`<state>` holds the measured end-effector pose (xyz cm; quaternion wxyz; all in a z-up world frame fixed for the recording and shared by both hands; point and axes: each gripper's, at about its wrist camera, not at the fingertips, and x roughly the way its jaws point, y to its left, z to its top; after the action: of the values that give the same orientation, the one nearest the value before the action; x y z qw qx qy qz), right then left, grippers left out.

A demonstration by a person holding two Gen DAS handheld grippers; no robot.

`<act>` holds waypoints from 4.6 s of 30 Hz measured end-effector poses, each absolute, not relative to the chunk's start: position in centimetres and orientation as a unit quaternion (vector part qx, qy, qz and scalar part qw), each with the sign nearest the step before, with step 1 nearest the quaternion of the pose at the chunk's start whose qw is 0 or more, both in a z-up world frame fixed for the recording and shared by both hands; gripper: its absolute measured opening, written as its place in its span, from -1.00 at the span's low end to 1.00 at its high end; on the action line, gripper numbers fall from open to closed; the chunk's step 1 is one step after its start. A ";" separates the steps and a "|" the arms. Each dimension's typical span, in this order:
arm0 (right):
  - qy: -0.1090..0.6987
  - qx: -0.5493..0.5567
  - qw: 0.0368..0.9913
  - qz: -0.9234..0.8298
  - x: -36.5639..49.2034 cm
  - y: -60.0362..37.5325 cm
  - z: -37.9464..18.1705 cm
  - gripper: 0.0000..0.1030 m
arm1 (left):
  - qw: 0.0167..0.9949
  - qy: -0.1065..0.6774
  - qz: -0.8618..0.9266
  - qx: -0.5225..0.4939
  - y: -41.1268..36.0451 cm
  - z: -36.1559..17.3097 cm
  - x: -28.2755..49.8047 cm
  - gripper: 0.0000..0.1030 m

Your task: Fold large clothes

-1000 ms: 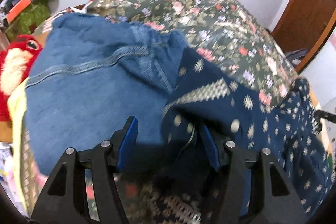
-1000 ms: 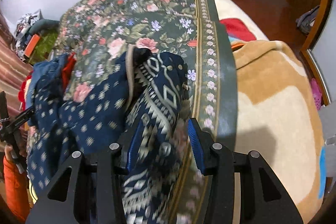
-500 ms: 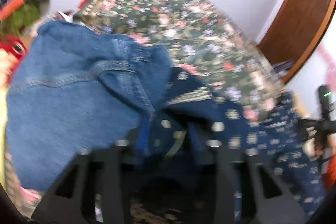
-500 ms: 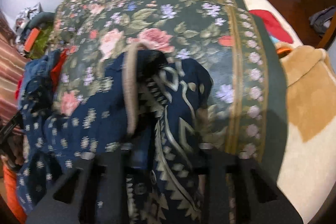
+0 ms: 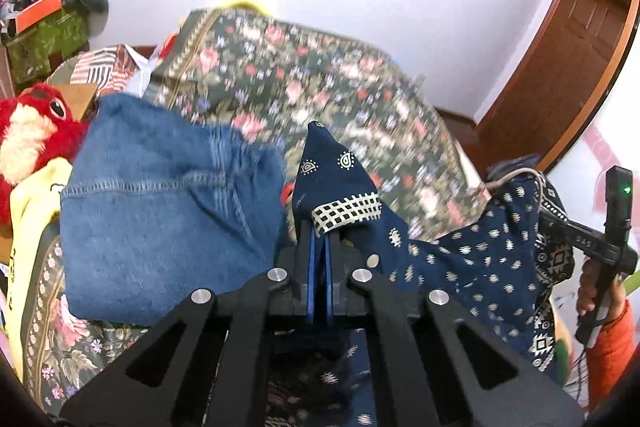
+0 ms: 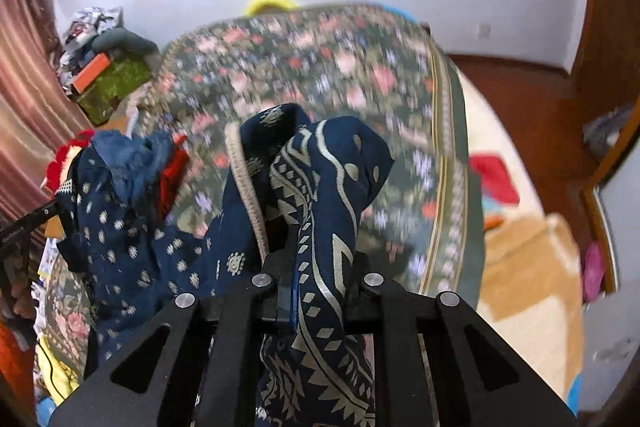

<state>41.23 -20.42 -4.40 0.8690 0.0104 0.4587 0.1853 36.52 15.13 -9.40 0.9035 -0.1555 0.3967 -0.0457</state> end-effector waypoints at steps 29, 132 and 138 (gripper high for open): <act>0.499 -0.057 0.861 0.081 50.3 -22.2 -15.2 -0.47 | 0.872 0.480 0.075 -0.048 16.6 -20.2 49.7 -0.85; 0.402 0.133 0.891 0.162 41.2 -25.2 -4.5 -0.87 | 0.881 0.375 -0.063 -0.282 16.9 -8.2 38.9 -0.88; 0.438 0.126 0.878 0.143 47.3 -24.7 -8.5 -0.87 | 0.876 0.413 0.000 -0.249 17.6 -12.8 46.4 -0.88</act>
<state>47.32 -24.66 -8.50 0.8784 0.1259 0.4383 0.1429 46.43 17.57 -12.77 0.8759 -0.2492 0.4132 0.0000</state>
